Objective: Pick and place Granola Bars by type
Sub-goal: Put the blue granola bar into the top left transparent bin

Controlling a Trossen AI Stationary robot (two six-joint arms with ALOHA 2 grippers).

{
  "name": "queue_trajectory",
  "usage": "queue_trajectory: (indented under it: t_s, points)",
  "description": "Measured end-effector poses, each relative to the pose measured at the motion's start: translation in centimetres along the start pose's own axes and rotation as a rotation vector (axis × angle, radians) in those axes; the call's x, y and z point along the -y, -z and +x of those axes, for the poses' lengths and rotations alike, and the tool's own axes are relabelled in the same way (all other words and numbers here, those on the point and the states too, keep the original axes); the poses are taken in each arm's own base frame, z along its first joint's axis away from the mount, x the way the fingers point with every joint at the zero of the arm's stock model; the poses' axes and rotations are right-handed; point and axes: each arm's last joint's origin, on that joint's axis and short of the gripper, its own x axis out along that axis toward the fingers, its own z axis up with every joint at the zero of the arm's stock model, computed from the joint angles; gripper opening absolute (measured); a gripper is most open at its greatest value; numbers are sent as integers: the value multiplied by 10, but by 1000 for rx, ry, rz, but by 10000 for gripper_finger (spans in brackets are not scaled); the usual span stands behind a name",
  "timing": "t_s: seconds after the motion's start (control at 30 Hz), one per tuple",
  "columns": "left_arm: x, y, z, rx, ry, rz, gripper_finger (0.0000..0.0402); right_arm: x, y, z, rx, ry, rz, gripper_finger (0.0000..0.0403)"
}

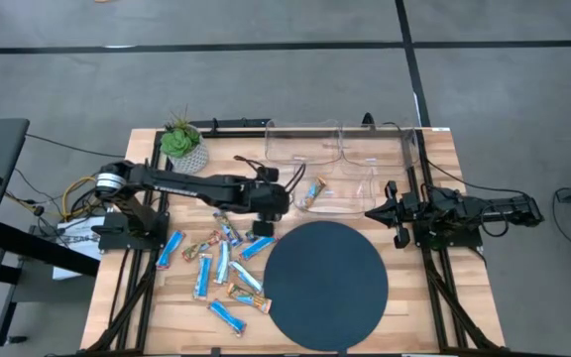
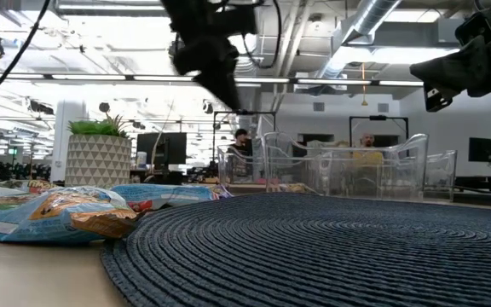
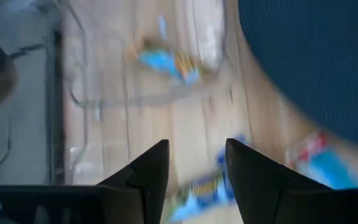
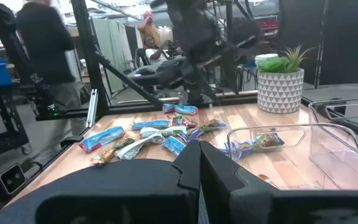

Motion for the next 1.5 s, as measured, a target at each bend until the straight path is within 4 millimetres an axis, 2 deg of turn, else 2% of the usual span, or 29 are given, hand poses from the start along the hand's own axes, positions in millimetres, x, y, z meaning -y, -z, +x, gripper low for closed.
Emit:
queue_trajectory:
  t_s: [0.2, 0.4, 0.63, 0.9, 1.17, 1.5]
  points:
    - [-1, 19, 9, -122, 29, 106, 151, 0, 0, 0, 0, 0, 0, 0]
    - [1, 46, 27, -234, 50, 349, 151, 0, 0, 0, 0, 0, 0, 0]
    - [3, 68, 50, -248, 26, 485, 151, 0, 0, 0, 0, 0, 0, 0]
    - [3, 76, 62, -182, 55, 565, 151, 0, 0, 0, 0, 0, 0, 0]
    - [7, 79, 82, -195, 82, 658, 151, 0, 0, 0, 1, 0, 0, 0]
    - [11, 80, 101, -165, 119, 678, 151, 0, 1, 1, -9, 3, 0, 0]
